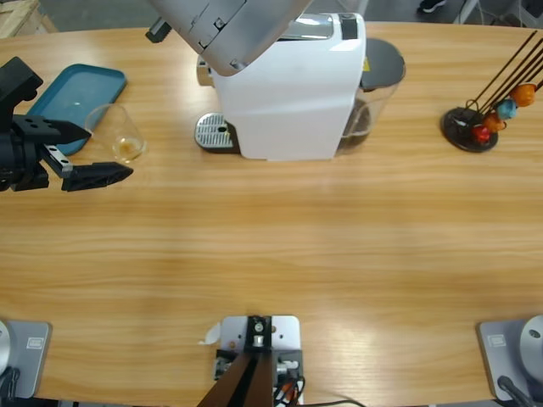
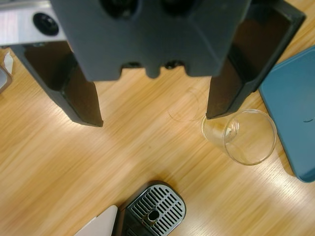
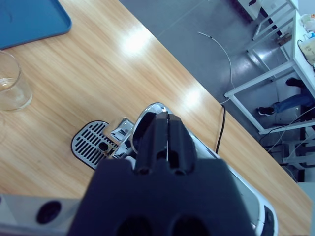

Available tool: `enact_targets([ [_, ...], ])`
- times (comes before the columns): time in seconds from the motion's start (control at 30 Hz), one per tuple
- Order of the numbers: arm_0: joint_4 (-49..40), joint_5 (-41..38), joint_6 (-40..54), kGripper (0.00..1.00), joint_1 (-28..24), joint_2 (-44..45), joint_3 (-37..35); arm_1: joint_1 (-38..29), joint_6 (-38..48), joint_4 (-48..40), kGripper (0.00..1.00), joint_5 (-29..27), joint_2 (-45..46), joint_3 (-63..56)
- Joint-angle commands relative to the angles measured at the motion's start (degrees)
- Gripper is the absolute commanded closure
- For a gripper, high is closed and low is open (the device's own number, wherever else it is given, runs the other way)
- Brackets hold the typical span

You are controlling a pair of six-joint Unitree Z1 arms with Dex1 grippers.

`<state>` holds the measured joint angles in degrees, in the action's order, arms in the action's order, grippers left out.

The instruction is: Pour coffee

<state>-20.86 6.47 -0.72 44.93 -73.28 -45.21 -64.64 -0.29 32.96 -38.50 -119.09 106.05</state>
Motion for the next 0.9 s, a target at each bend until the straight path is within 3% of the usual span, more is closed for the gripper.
enact_targets([
  [0.03, -0.76, 0.03, -0.42, 0.078, 0.42, -2.11, -0.06, -1.54, 1.58, 0.34, 1.0, 2.5, -10.43, -5.61],
  [0.37, -0.76, 0.03, -0.42, 0.078, 0.42, -2.39, -0.23, -1.52, 1.38, 0.83, 1.0, 1.39, -8.41, -5.52],
  [0.6, -0.76, 0.03, -0.42, 0.078, 0.42, -2.66, -0.32, -1.54, -1.87, 13.24, 1.0, 0.49, -1.25, 3.73],
  [0.67, -0.76, 0.03, -0.42, 0.078, 0.42, -2.66, -0.32, -1.38, -1.9, 18.11, 0.751, 0.16, -0.06, 8.09],
  [0.8, -0.76, -0.04, -0.42, 0.082, 0.42, -2.48, -0.32, -0.47, -0.16, 23.94, 0.586, 0.65, 4.29, 11.57],
  [0.83, -0.76, -0.06, -0.42, 0.082, 0.42, -2.36, -0.3, 0.23, 1.37, 25.63, 0.583, 2.27, 6.04, 11.67],
  [0.9, -0.76, -0.06, -0.42, 0.082, 0.42, -2.01, -0.23, 1.97, 4.32, 27.44, 0.478, 6.82, 9.86, 11.09],
])
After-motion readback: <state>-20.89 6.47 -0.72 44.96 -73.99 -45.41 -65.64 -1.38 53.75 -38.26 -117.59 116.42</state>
